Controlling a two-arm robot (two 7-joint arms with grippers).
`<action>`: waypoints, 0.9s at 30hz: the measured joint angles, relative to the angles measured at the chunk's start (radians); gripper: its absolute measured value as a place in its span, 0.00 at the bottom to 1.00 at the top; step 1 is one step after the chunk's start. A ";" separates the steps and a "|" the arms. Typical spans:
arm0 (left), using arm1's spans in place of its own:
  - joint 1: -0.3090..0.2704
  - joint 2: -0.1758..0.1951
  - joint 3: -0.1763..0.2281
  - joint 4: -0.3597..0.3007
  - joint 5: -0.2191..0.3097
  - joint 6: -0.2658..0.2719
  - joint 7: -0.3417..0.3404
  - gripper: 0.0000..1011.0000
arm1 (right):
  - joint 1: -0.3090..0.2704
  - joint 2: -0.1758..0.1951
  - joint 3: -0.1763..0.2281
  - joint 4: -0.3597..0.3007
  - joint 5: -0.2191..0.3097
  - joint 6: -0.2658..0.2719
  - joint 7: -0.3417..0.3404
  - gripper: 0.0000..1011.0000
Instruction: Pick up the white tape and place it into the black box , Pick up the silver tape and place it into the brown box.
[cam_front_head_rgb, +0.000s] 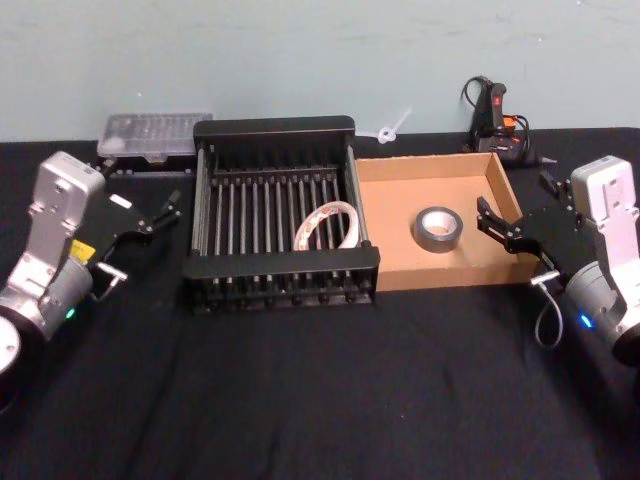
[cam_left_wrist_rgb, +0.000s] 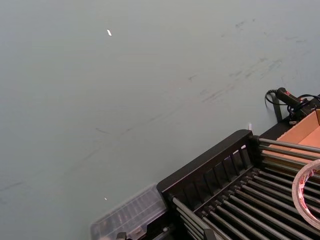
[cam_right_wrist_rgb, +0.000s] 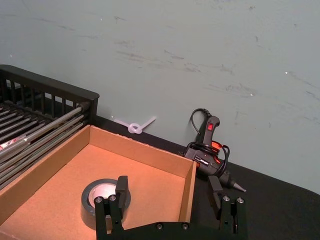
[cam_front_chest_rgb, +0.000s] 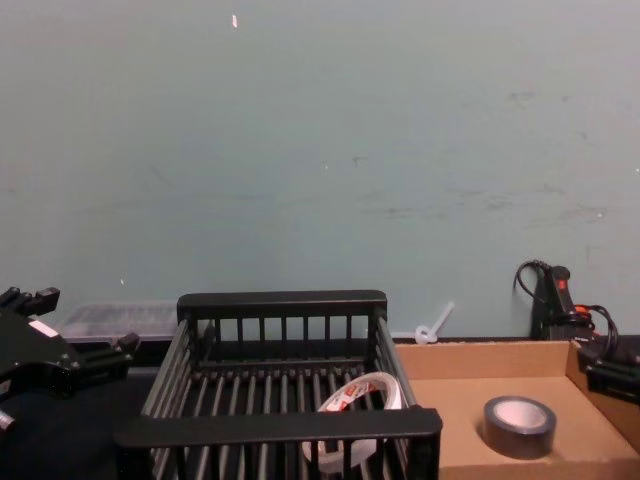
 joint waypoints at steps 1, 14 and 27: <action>0.000 0.000 0.000 0.000 0.000 0.000 0.000 0.99 | 0.000 0.000 0.000 0.000 0.000 0.000 0.000 0.99; 0.000 0.000 0.000 0.000 0.000 0.000 0.000 0.99 | 0.001 0.001 -0.001 0.001 0.000 0.000 0.000 0.99; 0.000 0.000 0.000 0.000 0.000 0.000 0.000 0.99 | 0.001 0.001 -0.001 0.001 0.000 0.000 0.000 0.99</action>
